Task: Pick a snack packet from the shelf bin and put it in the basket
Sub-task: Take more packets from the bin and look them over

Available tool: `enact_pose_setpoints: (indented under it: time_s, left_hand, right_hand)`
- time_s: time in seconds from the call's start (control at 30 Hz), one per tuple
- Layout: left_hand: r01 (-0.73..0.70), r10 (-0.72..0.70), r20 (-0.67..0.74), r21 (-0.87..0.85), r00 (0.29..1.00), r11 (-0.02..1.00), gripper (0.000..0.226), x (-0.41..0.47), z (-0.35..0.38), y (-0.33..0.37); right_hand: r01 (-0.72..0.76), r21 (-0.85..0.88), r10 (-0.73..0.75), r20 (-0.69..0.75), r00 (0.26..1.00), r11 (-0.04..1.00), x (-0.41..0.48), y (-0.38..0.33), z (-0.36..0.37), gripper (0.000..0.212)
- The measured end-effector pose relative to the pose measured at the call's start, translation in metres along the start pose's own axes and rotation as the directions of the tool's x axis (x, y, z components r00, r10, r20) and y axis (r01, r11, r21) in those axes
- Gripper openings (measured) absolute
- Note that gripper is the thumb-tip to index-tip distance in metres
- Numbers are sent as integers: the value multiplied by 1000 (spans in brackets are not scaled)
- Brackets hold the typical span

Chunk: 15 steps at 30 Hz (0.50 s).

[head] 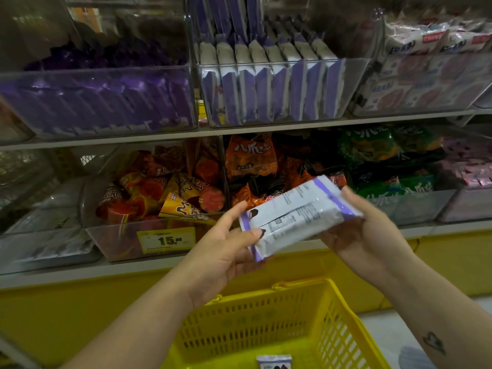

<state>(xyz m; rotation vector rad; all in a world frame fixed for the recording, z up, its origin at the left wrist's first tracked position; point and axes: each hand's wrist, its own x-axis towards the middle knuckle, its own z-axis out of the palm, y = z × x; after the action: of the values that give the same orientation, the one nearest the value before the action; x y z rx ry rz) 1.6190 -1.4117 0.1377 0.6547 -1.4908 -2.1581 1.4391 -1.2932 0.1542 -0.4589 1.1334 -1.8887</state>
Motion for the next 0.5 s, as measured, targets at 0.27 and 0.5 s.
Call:
enact_pose_setpoints:
  time_s: [0.27, 0.5]
  left_hand:
    - [93, -73, 131, -154, 989, 984, 53, -5, 24, -15]
    - [77, -77, -10, 301, 997, 951, 32, -5, 30, -30]
  right_hand:
    - [211, -167, -159, 279, 947, 963, -9, 14, 15, 51]
    - [192, -159, -156, 215, 964, 968, -11, 25, 15, 37]
